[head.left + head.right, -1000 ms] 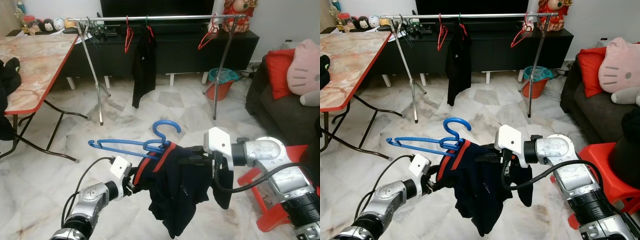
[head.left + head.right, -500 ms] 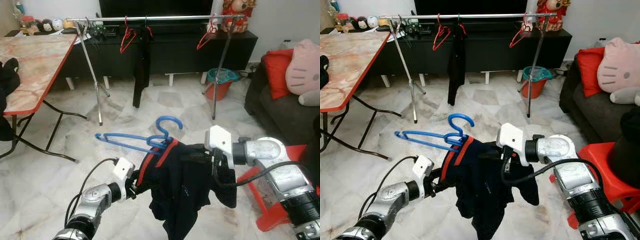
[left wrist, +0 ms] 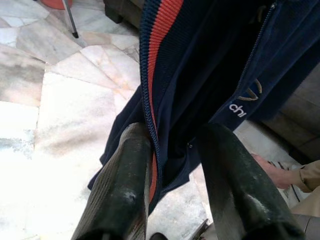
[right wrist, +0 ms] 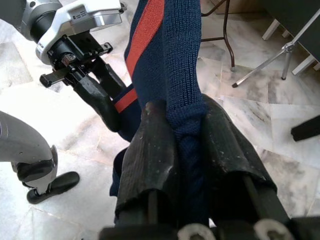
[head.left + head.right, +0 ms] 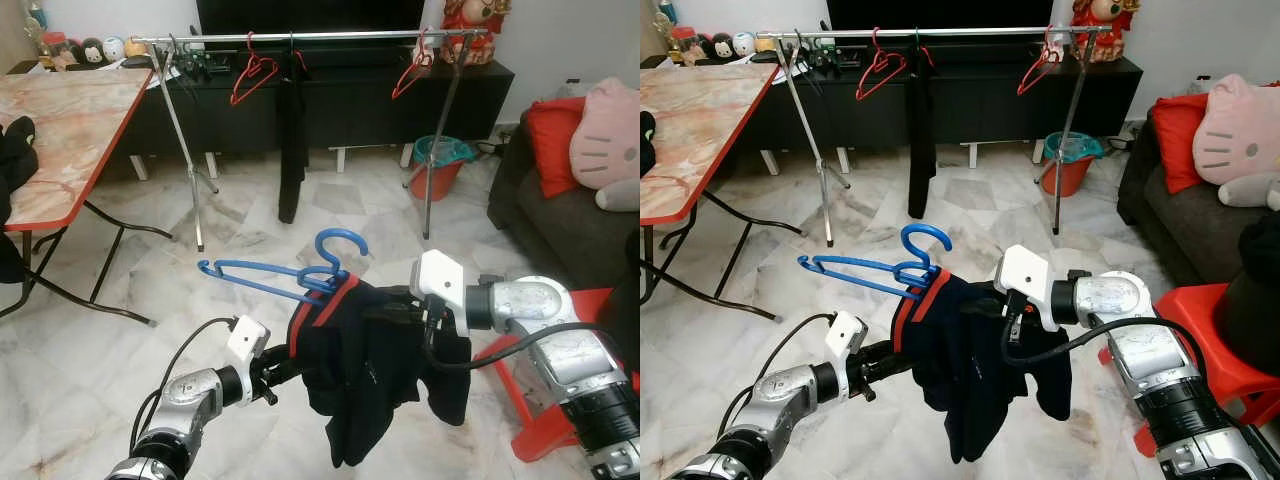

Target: Hang hanger

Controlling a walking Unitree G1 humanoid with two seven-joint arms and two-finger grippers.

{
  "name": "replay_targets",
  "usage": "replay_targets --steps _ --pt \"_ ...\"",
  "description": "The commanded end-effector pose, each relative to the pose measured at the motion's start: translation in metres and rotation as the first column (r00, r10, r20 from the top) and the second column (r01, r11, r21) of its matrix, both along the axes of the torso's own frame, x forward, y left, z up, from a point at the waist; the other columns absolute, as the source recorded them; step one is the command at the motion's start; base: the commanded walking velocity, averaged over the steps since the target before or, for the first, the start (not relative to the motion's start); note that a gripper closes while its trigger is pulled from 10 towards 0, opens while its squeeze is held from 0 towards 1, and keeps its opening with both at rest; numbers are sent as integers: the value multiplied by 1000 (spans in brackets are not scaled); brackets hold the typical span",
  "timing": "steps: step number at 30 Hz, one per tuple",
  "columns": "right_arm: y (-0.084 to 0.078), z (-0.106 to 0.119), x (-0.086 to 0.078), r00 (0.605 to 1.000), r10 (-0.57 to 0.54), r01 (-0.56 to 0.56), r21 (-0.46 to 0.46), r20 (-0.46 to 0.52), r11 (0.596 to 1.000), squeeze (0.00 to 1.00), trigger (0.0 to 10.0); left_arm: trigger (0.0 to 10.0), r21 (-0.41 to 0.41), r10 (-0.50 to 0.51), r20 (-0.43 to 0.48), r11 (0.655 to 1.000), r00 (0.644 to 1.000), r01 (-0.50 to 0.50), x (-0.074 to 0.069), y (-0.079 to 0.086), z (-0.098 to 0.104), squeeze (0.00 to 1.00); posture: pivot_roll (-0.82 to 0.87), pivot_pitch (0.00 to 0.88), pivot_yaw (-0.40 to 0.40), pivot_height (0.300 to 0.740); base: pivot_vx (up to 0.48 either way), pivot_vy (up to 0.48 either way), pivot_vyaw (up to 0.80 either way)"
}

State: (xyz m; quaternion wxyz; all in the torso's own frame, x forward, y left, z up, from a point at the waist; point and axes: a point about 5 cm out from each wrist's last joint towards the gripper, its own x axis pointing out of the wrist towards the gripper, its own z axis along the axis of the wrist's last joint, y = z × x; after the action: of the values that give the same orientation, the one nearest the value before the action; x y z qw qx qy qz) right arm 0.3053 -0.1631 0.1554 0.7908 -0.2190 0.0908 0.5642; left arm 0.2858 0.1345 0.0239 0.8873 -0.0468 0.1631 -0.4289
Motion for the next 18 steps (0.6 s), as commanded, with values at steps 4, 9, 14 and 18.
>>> replay_targets --steps 4,9,14,18 --pt "0 17 6 998 -8 6 29 66 1000 0 10000 0 20 -9 11 1000 1000 9 2 -4 1 0 -254 0 -18 740 0 0 0" --pt "1 18 6 998 -6 4 31 68 1000 0 10000 0 26 2 12 1000 1000 -2 3 -5 0 0 -255 0 -20 740 0 0 0" --pt "2 17 5 998 -4 2 33 65 999 0 10000 0 27 7 10 1000 1000 -8 2 -6 -1 0 -254 0 -21 740 0 0 0" --pt "2 15 5 998 -4 2 32 62 999 0 10000 0 28 10 7 1000 1000 -10 2 -6 -1 0 -251 0 -21 740 0 0 0"
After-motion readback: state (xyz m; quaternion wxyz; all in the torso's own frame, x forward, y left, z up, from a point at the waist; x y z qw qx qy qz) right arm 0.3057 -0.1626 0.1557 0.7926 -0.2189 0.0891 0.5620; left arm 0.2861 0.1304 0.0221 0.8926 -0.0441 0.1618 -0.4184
